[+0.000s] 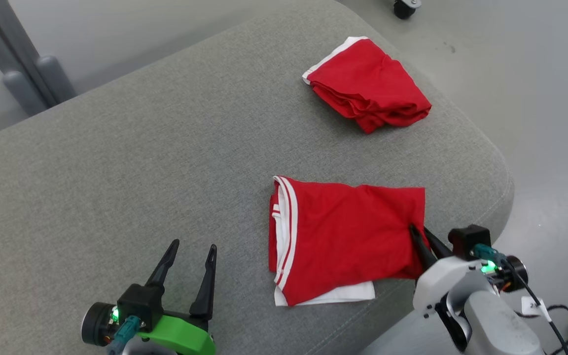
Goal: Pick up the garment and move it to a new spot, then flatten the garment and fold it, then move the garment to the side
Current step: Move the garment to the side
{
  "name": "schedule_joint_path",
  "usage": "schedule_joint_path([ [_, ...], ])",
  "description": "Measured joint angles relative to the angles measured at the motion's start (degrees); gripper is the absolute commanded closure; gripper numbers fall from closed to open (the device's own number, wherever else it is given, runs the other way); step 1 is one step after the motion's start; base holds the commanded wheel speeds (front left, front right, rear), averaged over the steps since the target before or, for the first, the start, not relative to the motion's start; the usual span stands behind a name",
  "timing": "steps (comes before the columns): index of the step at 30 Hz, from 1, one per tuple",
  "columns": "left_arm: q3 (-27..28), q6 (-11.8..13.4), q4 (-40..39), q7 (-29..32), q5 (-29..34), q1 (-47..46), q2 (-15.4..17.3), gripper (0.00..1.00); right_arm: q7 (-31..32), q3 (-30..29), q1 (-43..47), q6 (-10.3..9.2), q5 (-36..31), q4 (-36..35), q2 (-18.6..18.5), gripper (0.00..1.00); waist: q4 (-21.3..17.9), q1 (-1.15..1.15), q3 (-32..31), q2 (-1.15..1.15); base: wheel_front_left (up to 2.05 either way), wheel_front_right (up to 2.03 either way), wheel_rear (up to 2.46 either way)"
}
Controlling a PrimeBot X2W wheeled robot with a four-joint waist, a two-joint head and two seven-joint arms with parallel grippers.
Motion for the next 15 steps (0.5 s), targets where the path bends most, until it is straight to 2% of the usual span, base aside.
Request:
schedule_joint_path([
  [8,1.01,0.00,-0.94,0.00,-0.08,0.02,2.13,0.00,0.02,6.54,-14.17,0.00,-4.90,-2.90,0.08,1.00,-1.15,0.00,3.89,0.00,0.00,0.00,0.00],
  [15,0.36,0.00,-1.92,0.01,-0.60,-1.90,4.68,0.00,3.19,3.14,-32.28,0.00,-15.34,0.16,-0.05,1.00,1.19,0.00,7.34,0.00,0.00,0.00,0.00],
])
